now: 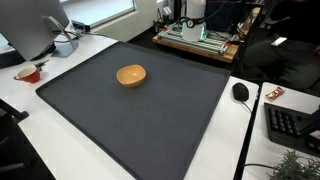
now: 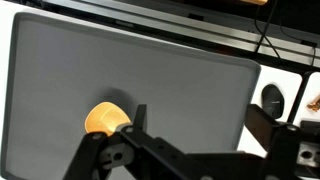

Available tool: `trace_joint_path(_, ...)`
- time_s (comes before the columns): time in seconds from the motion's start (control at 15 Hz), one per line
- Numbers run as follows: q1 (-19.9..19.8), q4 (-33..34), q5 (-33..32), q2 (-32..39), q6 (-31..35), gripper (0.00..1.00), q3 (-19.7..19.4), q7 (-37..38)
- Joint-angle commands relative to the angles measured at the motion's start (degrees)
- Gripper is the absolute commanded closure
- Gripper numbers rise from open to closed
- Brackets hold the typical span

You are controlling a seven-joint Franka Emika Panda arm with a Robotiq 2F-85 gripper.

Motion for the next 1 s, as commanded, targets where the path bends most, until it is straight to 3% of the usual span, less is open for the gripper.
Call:
trace_joint_path(0.0,1.0,0.1,-0.2,0.2,-0.1,0.00,-0.8,0.3)
trace_joint_path(0.33,1.0,0.1,-0.2,0.2,-0.1,0.00,-0.8,0.3)
trace_joint_path(0.93,0.0,-11.8,-11.7,2.1,21.5,0.00,-0.9,1.6)
